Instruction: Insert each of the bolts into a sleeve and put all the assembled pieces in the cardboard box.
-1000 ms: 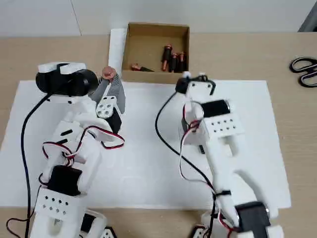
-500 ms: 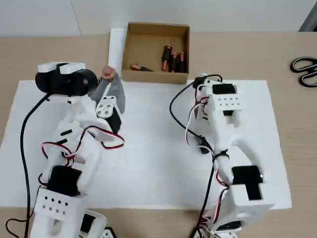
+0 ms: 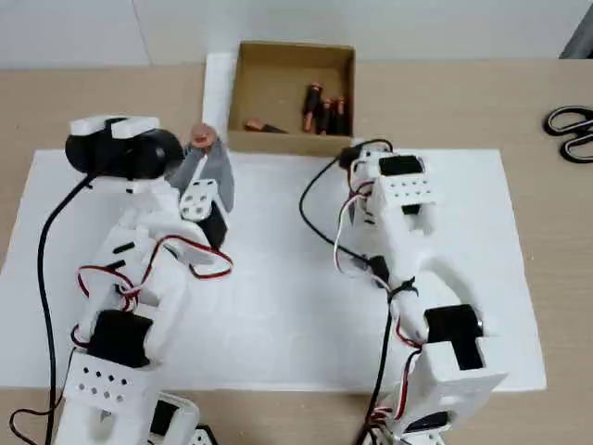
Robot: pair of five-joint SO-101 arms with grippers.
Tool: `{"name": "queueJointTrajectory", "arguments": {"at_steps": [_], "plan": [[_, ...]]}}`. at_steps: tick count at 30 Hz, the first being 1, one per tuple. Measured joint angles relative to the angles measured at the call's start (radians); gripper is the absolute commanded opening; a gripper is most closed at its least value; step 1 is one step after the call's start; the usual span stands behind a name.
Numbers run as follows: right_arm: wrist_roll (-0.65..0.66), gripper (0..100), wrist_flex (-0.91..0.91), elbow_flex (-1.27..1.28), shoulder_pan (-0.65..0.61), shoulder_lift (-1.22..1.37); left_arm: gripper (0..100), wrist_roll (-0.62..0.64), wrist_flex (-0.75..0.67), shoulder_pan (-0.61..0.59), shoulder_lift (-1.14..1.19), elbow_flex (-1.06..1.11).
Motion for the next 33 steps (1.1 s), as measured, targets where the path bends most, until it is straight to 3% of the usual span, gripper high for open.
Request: {"name": "queueJointTrajectory", "arguments": {"at_steps": [13, 20, 33], "plan": [[0.000, 23.0, -0.031, -0.021, -0.005, 0.173, 1, 0.000, 0.000, 0.000, 0.000, 0.000], [0.000, 0.0, -0.048, -0.025, 0.003, 0.181, 1, 0.000, 0.000, 0.000, 0.000, 0.000], [0.000, 0.5, -0.046, -0.023, 0.035, 0.106, 1, 0.000, 0.000, 0.000, 0.000, 0.000]]}}
